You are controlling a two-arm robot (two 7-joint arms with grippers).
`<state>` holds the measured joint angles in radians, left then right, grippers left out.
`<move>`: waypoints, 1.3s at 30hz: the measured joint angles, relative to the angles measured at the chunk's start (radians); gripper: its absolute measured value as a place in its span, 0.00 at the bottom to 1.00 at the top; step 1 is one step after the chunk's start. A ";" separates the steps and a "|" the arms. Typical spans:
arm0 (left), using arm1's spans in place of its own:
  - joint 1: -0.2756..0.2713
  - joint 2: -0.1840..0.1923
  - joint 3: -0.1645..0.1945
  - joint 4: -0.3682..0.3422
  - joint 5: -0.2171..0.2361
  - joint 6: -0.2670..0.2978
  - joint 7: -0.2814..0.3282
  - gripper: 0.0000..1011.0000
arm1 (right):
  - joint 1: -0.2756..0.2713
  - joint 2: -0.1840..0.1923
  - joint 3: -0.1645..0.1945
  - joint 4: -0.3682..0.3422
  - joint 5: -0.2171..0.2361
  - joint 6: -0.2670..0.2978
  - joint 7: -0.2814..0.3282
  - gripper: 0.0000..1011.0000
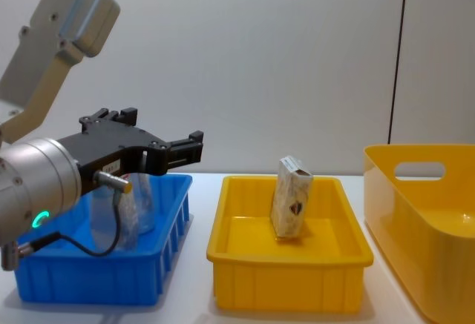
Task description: Bimanual collaborative sorting of washing and personal care products
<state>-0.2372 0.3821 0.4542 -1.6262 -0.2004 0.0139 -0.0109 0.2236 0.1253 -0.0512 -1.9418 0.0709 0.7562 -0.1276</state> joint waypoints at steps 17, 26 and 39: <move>0.000 0.000 0.000 0.000 0.000 0.000 0.000 0.99 | -0.096 0.090 0.030 0.048 0.026 -0.295 0.164 0.99; 0.000 0.000 0.000 0.000 0.000 0.000 0.000 0.99 | -0.139 0.135 0.014 0.097 0.009 -0.502 0.244 0.99; 0.000 -0.005 -0.007 0.003 0.001 0.009 0.006 0.99 | -0.174 0.163 0.004 0.136 -0.008 -0.653 0.297 0.99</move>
<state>-0.2369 0.3768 0.4472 -1.6236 -0.1991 0.0230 -0.0052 0.0500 0.2882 -0.0474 -1.8058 0.0631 0.1033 0.1697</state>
